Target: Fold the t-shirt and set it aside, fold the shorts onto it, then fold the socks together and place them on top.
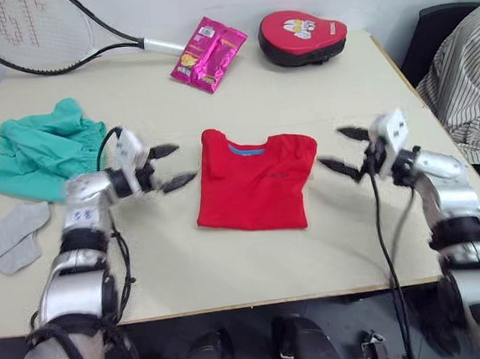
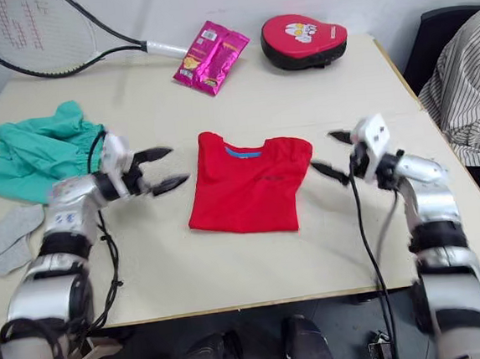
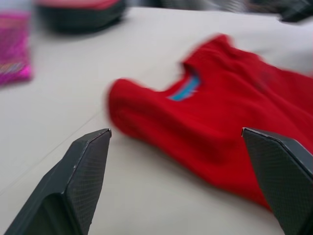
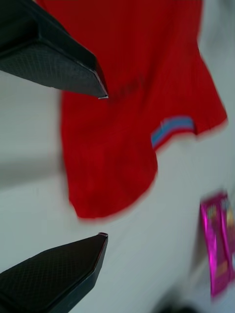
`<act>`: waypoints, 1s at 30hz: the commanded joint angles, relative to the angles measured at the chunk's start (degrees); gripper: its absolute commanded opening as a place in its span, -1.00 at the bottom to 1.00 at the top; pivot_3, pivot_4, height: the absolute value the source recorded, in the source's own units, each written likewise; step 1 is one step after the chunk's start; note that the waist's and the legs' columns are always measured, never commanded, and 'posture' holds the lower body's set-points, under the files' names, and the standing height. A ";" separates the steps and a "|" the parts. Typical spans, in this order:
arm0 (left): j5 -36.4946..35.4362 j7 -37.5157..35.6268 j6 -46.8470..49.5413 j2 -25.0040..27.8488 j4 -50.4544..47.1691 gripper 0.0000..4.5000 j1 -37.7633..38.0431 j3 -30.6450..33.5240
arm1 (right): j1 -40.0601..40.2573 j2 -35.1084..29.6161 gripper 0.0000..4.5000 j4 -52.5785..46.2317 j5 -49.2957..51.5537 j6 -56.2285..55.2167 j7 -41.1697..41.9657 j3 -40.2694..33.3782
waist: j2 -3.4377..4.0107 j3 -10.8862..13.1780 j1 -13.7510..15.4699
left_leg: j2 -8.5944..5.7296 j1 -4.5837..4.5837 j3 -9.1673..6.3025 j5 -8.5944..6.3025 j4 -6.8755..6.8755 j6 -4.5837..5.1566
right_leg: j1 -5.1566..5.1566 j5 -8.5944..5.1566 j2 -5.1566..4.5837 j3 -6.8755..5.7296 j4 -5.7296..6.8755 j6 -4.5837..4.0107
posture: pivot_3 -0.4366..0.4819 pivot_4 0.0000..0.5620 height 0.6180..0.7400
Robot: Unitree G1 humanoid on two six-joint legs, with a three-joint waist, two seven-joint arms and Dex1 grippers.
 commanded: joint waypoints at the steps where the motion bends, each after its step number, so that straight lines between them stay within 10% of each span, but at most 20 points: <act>1: -2.91 -6.62 0.37 1.55 -15.70 1.00 7.32 -3.14 | 7.63 -0.90 0.99 -18.23 3.45 2.79 3.14 2.58 | 0.00 0.00 0.07 | 0.00 0.01 0.00 0.00 0.02 0.00 | 0.01 0.00 -0.02 0.00 0.02 0.00 | -0.05 -0.47 1.00; 14: 8.27 6.92 -8.13 -4.23 -14.11 1.00 8.38 -10.05 | 12.09 6.61 0.99 -20.38 -12.17 -3.06 -12.08 11.12 | -0.01 0.00 1.69 | -0.06 0.80 -0.15 -0.08 0.03 0.06 | 0.70 0.10 -0.31 -0.03 -0.10 -0.22 | -0.05 -0.47 1.00; 18: 10.91 8.28 -10.62 -5.47 -7.47 1.00 4.92 -12.51 | 9.86 6.75 0.59 -14.90 -16.20 -5.13 -13.84 13.27 | -0.01 0.00 1.51 | -0.04 0.79 -0.12 -0.09 0.01 0.08 | 0.72 0.08 -0.25 -0.07 -0.19 -0.21 | -0.05 -0.47 1.00; 28: 11.61 6.57 -13.51 -5.03 -4.61 -0.25 4.12 -15.58 | 8.02 5.03 -1.00 -7.82 -18.43 -11.58 -13.96 13.59 | -0.02 -0.02 1.51 | -0.05 0.97 -0.20 -0.05 0.06 0.14 | 0.94 0.09 -0.32 -0.12 -0.15 -0.19 | -0.05 -0.47 1.00; 30: 9.62 5.65 -11.44 -4.19 -8.55 -0.55 6.62 -14.88 | 8.74 4.71 -1.00 -8.69 -16.89 -12.44 -12.43 13.41 | -0.02 -0.02 1.45 | -0.05 0.97 -0.20 -0.05 0.06 0.13 | 0.94 0.09 -0.32 -0.12 -0.15 -0.19 | -0.05 -0.47 1.00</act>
